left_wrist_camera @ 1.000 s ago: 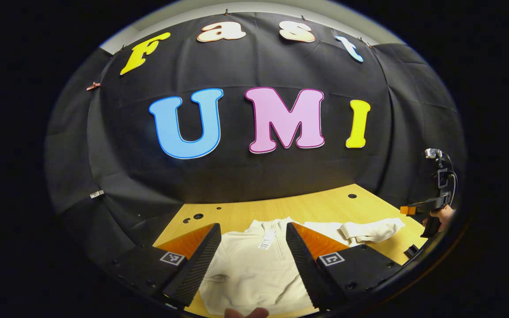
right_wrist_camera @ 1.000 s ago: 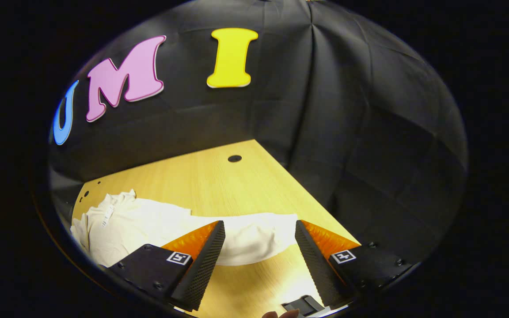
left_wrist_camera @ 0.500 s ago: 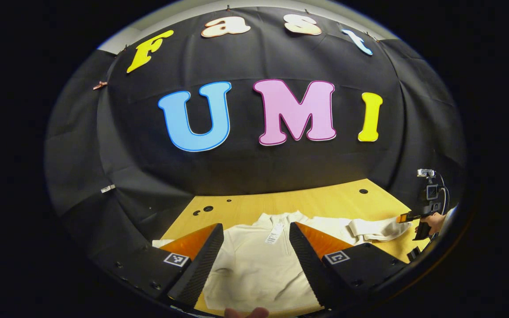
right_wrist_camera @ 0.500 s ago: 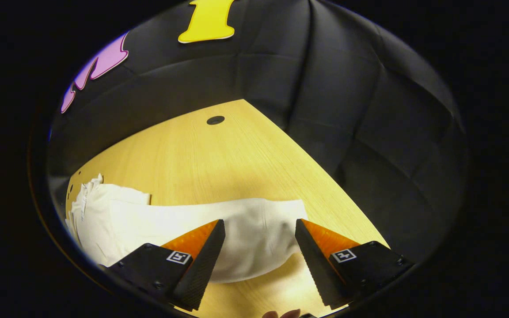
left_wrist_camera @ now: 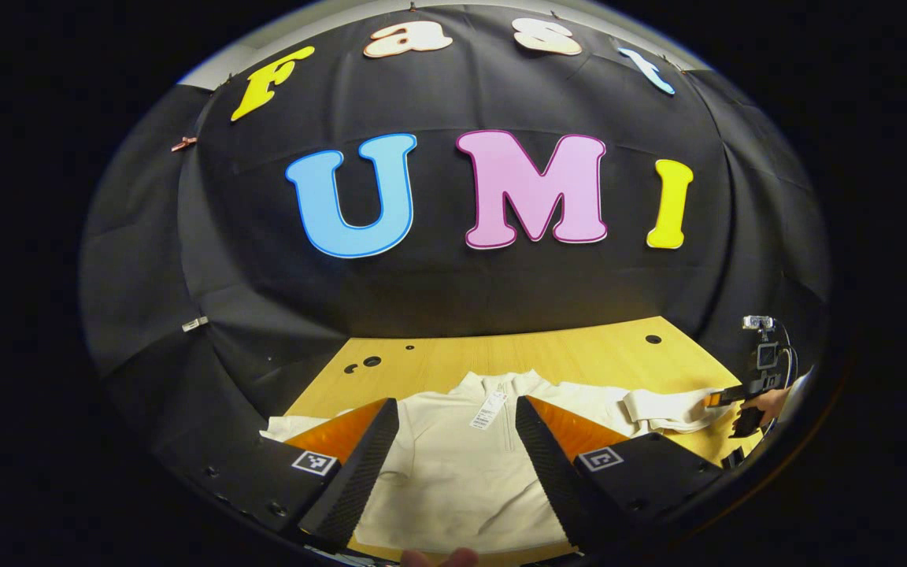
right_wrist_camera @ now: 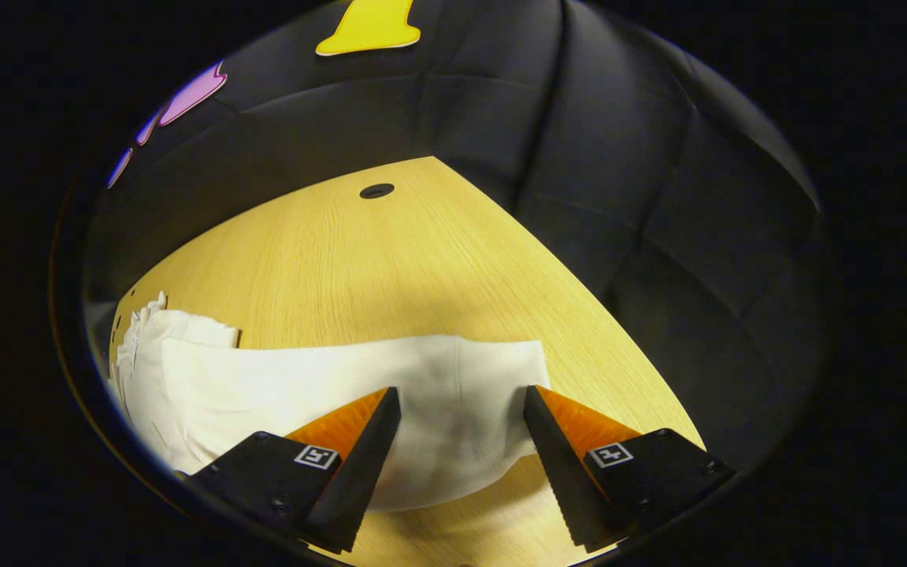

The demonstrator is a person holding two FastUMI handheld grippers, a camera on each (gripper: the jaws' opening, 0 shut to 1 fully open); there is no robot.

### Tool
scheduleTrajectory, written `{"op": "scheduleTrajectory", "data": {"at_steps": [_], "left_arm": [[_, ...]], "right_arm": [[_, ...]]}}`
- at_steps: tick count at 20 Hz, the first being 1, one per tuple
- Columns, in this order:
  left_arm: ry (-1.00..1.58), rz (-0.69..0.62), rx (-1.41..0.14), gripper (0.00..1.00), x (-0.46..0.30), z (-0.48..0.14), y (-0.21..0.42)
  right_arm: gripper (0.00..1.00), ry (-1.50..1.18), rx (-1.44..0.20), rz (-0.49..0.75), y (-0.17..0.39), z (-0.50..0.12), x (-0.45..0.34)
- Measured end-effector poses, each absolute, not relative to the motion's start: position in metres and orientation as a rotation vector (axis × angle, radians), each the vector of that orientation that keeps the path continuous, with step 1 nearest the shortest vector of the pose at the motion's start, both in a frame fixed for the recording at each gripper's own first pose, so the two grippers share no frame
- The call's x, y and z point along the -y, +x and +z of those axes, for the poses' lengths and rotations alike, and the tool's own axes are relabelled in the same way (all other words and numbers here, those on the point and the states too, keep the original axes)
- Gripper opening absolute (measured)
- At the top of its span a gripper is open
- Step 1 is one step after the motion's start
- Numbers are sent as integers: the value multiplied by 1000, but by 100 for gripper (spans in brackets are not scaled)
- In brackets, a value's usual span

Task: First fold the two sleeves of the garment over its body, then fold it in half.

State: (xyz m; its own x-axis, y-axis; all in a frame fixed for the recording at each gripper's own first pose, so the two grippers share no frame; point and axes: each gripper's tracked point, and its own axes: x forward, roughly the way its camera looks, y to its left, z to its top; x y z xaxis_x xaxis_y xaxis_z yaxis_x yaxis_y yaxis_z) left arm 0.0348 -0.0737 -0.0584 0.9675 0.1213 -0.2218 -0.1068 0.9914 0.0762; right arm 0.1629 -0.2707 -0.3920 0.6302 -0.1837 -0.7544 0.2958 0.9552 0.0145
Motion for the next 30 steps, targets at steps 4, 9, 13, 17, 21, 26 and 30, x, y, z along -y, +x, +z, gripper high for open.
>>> {"op": "scheduleTrajectory", "data": {"at_steps": [4,9,13,17,21,26,30], "left_arm": [[70,116,-225,95,74,-59,35],[76,116,-234,96,69,-61,31],[78,106,-234,95,62,-62,27],[80,84,-218,95,54,-59,25],[80,51,-203,95,46,-57,20],[67,7,-188,95,33,-58,15],[52,-12,-188,95,18,-62,10]], "right_arm": [[28,163,-874,-306,157,-389,286],[0,222,-846,-288,155,-385,282],[5,202,-803,-282,147,-367,276],[5,213,-752,-288,134,-341,266],[5,211,-696,-294,110,-313,248],[5,211,-661,-289,79,-289,216],[5,191,-626,-239,64,-266,179]]}}
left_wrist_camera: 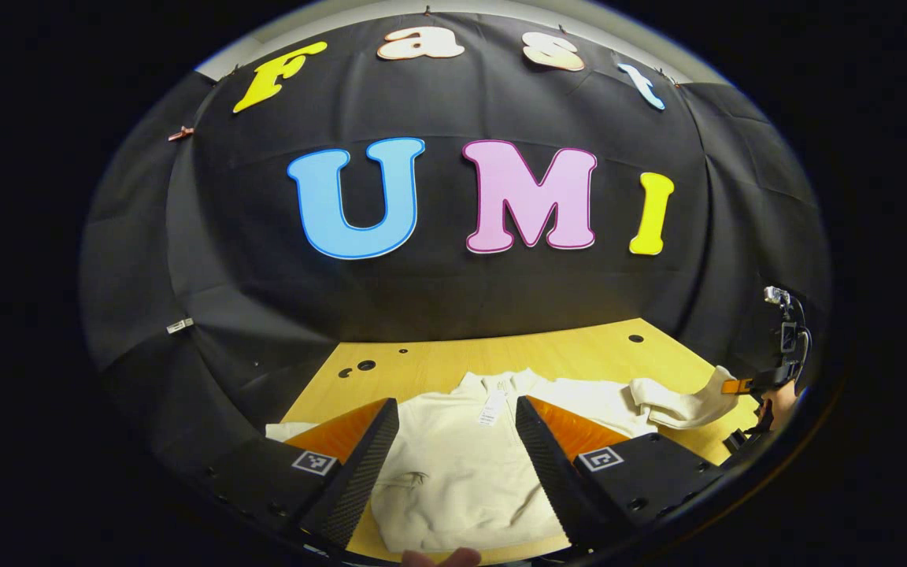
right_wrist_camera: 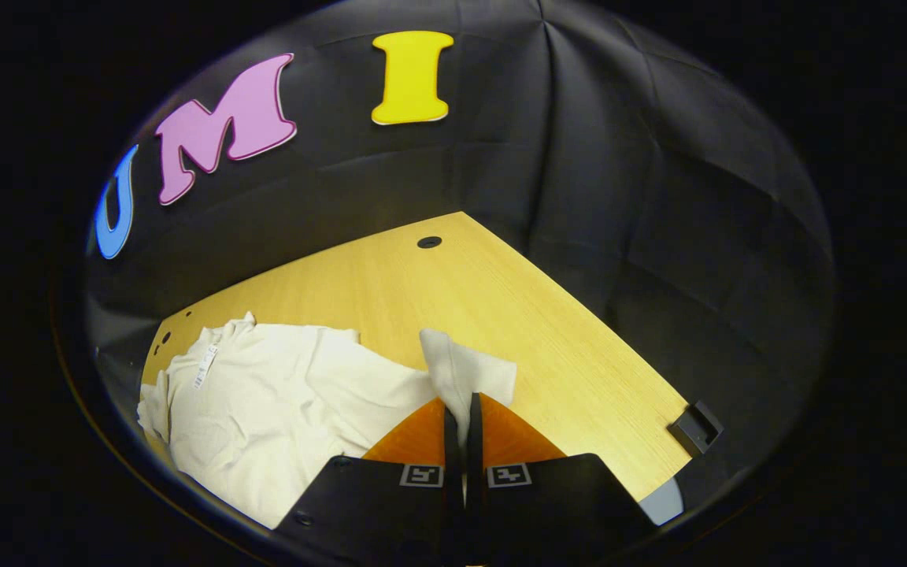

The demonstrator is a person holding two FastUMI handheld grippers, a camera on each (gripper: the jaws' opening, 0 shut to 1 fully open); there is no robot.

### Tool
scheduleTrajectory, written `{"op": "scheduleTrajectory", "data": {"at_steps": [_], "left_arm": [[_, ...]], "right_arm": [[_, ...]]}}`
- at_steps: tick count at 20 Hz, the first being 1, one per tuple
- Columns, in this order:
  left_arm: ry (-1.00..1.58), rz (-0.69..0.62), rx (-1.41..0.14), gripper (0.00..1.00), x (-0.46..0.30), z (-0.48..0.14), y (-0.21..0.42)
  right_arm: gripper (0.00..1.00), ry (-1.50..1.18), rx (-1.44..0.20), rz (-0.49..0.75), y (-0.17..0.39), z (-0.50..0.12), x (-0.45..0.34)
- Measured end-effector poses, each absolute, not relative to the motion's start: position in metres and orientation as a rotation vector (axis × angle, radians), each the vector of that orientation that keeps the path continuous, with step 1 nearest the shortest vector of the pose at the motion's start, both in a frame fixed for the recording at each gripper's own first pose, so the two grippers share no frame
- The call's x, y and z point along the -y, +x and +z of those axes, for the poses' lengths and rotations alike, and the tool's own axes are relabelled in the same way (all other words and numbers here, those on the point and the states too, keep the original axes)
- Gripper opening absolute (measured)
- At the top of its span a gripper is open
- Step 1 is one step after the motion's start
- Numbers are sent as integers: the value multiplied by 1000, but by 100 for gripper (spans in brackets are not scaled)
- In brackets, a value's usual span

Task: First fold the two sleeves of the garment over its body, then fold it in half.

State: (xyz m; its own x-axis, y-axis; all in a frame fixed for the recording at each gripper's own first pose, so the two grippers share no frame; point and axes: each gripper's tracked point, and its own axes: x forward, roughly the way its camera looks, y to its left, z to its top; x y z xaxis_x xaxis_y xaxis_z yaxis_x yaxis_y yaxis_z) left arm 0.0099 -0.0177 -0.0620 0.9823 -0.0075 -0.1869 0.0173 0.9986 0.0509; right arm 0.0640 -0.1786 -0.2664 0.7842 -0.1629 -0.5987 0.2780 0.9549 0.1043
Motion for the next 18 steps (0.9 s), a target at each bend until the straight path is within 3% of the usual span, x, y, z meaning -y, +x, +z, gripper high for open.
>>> {"op": "scheduleTrajectory", "data": {"at_steps": [9,18], "left_arm": [[17,11,-201,95,-35,-74,2],[-3,87,-236,95,-100,-91,7]], "right_arm": [[6,240,-536,-85,90,-211,49],[6,259,-546,76,118,-211,-85]]}}
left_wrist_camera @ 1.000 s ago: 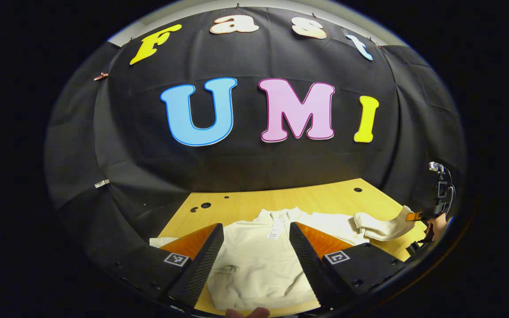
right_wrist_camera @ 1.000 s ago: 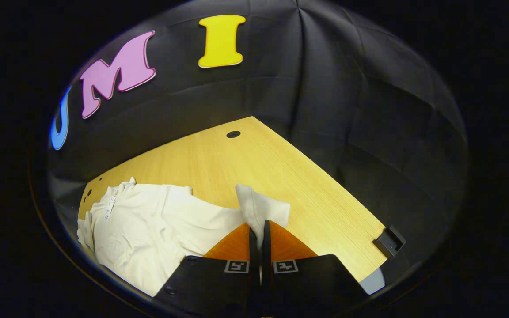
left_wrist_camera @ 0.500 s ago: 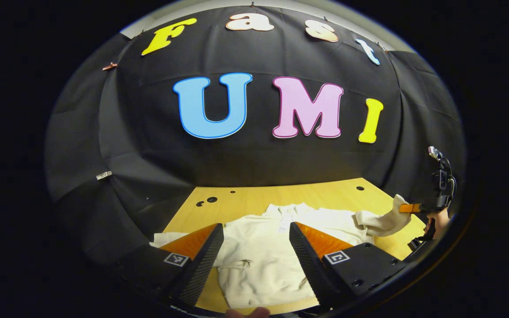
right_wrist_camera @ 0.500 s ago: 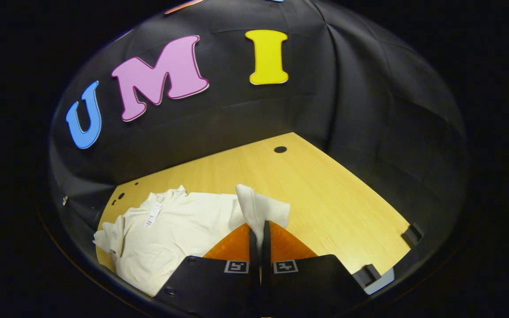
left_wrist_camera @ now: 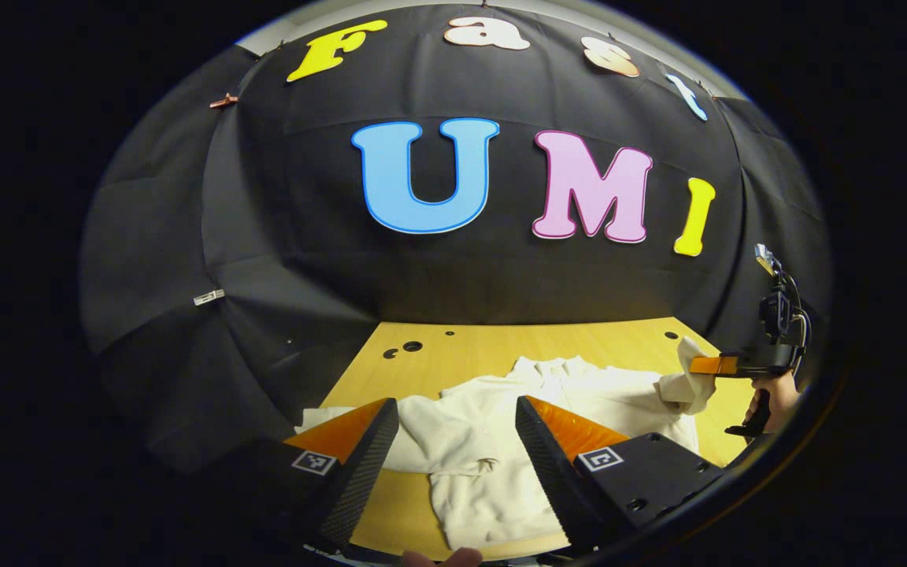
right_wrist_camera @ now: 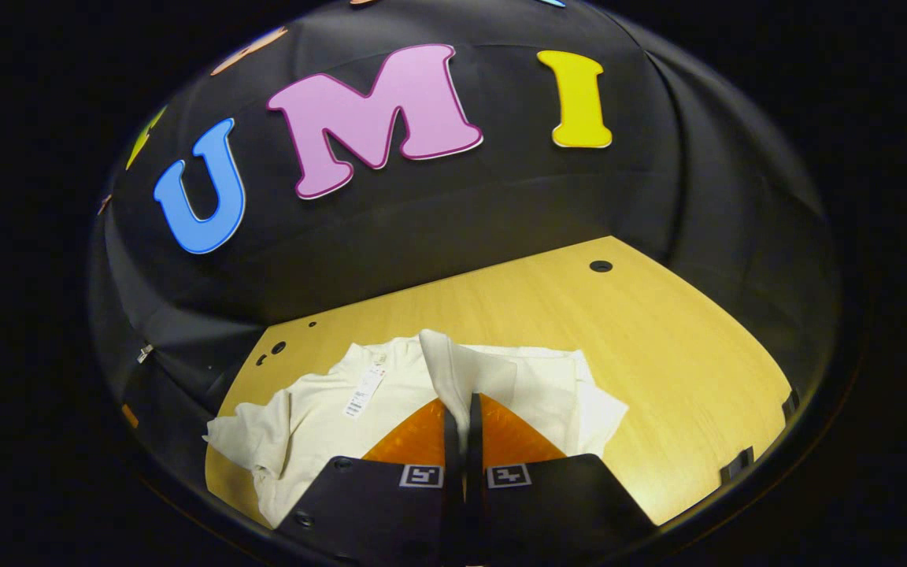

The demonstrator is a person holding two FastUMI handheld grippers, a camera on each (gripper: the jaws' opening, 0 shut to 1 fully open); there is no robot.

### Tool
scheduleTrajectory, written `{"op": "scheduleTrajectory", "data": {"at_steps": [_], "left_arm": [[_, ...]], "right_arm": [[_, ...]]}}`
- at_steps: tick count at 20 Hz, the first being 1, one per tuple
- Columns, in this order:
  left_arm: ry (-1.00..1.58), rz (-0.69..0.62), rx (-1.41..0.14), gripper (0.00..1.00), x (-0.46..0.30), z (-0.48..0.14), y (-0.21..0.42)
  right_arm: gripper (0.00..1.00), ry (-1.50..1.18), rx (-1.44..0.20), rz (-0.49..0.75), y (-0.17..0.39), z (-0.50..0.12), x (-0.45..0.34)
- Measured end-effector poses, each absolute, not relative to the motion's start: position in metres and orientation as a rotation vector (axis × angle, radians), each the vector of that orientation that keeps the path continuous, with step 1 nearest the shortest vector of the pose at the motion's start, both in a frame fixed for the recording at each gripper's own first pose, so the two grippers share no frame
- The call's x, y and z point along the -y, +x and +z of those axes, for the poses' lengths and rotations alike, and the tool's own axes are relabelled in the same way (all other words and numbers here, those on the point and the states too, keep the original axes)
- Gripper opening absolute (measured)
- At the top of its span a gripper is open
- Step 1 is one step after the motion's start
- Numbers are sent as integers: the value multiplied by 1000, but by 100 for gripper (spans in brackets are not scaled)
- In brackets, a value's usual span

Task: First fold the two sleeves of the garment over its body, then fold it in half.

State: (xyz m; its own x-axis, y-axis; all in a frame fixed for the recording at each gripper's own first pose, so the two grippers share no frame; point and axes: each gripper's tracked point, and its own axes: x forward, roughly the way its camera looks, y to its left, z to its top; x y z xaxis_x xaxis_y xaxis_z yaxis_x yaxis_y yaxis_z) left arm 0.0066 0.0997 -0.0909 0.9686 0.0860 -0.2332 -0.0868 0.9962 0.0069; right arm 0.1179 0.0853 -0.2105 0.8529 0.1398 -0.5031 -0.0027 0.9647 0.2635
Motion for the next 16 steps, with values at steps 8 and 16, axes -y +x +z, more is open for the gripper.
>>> {"op": "scheduleTrajectory", "data": {"at_steps": [8,16], "left_arm": [[-15,135,-287,96,-148,-117,7],[-23,180,-338,96,-177,-142,2]], "right_arm": [[6,203,-634,133,134,-266,-178],[6,128,-768,112,135,-334,-214]]}}
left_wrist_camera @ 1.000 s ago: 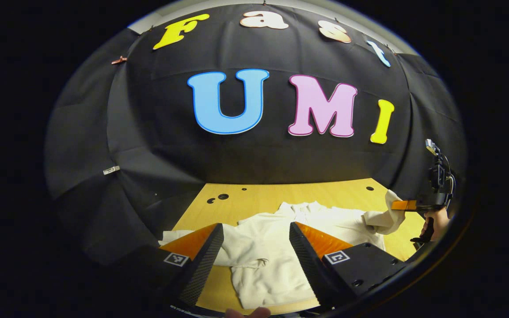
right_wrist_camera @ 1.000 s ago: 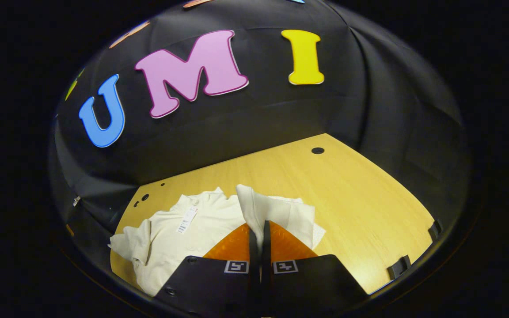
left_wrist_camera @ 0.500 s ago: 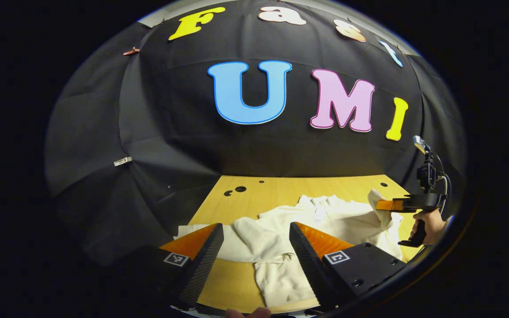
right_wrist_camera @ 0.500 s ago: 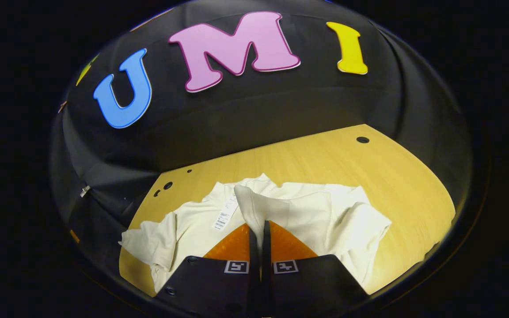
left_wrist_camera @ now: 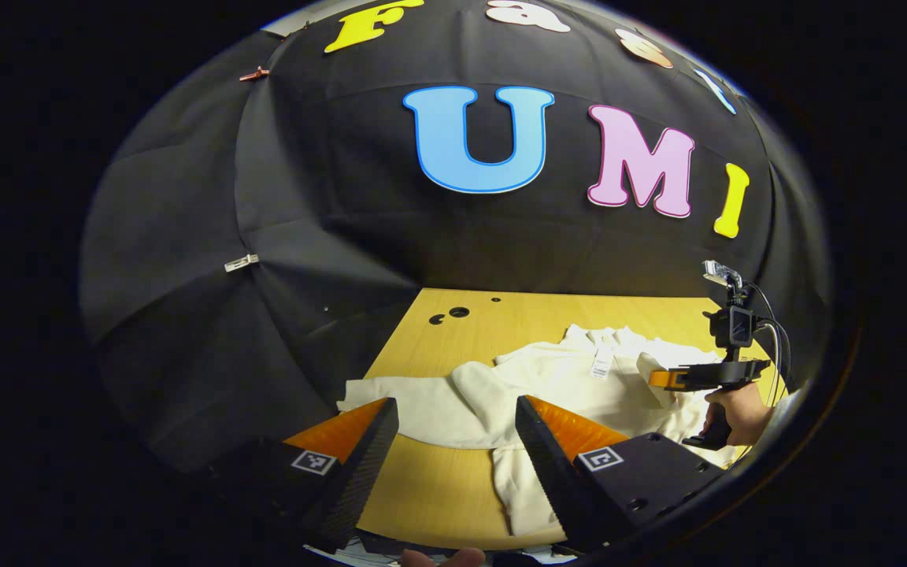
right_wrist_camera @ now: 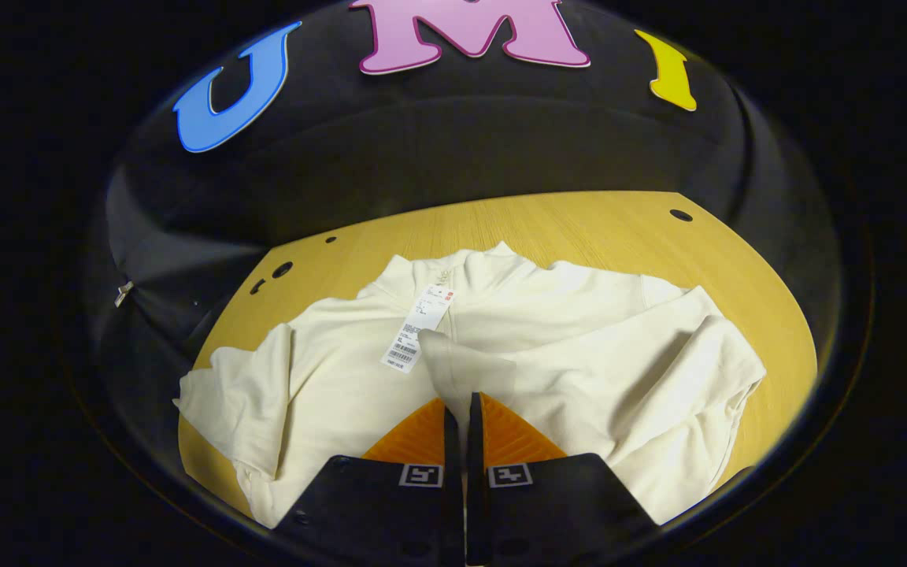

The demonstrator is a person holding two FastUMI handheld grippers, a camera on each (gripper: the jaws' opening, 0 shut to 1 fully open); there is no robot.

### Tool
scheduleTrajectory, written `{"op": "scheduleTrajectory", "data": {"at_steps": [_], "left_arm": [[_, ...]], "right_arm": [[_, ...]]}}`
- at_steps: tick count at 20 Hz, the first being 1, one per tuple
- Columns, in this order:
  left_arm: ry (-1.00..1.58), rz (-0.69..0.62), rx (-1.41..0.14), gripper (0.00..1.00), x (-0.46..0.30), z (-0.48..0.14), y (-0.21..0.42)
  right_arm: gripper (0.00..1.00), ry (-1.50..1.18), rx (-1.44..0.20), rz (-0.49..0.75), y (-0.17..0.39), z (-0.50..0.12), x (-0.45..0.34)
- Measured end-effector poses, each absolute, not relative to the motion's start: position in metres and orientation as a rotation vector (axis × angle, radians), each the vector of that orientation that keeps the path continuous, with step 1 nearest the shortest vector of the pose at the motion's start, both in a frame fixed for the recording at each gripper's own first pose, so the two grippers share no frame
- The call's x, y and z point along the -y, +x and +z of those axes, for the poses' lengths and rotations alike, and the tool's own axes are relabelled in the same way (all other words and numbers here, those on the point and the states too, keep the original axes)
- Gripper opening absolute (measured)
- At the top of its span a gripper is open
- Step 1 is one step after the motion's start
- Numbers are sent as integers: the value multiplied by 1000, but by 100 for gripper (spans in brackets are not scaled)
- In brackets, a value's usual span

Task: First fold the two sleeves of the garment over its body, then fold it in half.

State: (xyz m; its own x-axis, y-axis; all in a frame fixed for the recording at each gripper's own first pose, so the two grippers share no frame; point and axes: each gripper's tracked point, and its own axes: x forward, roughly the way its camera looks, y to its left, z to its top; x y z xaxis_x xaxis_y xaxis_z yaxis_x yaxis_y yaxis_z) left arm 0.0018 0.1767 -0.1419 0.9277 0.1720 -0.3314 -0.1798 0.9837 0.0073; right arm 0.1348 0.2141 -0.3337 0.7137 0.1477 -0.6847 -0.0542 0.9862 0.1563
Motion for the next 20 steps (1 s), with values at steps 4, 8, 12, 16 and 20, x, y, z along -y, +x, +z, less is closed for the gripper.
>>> {"op": "scheduleTrajectory", "data": {"at_steps": [4,8,12,16,20], "left_arm": [[-31,192,-361,96,-183,-155,3],[-41,215,-368,96,-194,-166,9],[-41,239,-372,96,-213,-177,23],[-43,277,-399,96,-250,-195,48],[-83,261,-467,96,-277,-229,80]], "right_arm": [[10,122,-810,111,135,-353,-224],[35,135,-826,151,131,-358,-240],[64,194,-811,237,125,-344,-261],[85,238,-799,303,110,-315,-262],[85,225,-796,308,89,-291,-241]]}}
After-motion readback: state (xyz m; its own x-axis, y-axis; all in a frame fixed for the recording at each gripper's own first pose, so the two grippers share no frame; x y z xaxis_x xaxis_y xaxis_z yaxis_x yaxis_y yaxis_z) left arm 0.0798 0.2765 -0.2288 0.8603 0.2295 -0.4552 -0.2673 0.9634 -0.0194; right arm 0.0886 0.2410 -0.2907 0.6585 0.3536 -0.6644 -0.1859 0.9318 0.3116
